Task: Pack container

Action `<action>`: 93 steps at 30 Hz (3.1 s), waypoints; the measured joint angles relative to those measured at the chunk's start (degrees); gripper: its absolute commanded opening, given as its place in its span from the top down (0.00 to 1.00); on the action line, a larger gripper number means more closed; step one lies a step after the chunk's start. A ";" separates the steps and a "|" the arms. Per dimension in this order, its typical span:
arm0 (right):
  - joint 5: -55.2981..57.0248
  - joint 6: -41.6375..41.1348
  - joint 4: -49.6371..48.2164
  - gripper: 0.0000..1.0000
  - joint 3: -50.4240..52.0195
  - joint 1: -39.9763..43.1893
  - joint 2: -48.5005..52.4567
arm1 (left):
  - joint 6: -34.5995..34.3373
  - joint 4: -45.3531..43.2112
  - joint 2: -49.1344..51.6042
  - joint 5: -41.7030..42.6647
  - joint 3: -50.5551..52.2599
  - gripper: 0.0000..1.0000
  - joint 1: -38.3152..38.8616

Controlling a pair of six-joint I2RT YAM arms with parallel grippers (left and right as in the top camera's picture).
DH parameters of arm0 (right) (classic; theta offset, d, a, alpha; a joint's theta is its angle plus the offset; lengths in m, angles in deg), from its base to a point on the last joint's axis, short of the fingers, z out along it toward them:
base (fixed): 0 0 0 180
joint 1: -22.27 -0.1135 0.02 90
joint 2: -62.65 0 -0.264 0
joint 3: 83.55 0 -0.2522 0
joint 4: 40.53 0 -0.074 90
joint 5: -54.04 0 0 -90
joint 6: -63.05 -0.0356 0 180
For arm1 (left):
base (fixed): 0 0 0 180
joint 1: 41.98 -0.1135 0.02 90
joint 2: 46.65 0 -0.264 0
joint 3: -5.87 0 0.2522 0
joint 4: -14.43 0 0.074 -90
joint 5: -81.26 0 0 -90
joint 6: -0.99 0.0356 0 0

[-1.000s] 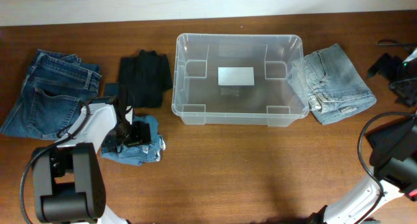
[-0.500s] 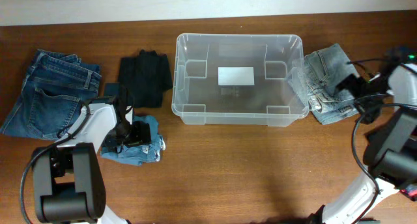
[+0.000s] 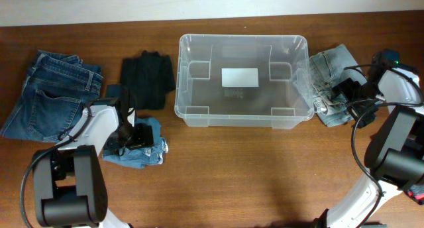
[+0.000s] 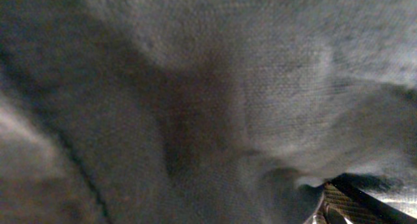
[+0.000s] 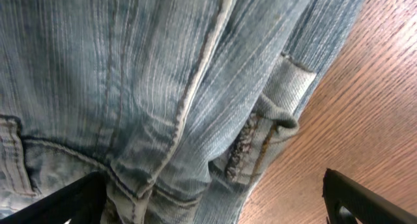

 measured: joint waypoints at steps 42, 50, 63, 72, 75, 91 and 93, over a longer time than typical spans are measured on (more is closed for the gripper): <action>-3.32 -2.21 -9.35 0.44 5.40 1.25 -1.20 | 0.00 0.00 0.00 0.00 0.00 0.01 0.02; -1.42 -1.07 -4.98 0.04 5.55 3.04 -1.20 | 0.00 0.00 0.00 0.02 0.00 0.01 0.00; -3.63 -1.16 -14.12 0.33 11.65 3.61 -3.89 | 0.00 0.00 0.00 0.00 0.00 0.01 0.02; -8.61 -1.95 -19.58 0.76 13.57 3.63 -4.09 | 0.00 0.00 0.00 0.02 0.00 0.00 0.00; -9.46 -2.25 -19.98 0.82 13.57 3.67 -4.07 | 0.00 0.00 0.00 0.00 0.00 0.01 0.00; -10.14 1.64 -20.50 0.96 13.57 3.74 -4.17 | 0.00 0.00 0.00 0.00 0.00 0.01 0.00; -10.14 1.90 -20.50 0.96 13.57 3.74 -4.17 | 0.00 0.00 0.00 0.00 0.00 0.01 0.00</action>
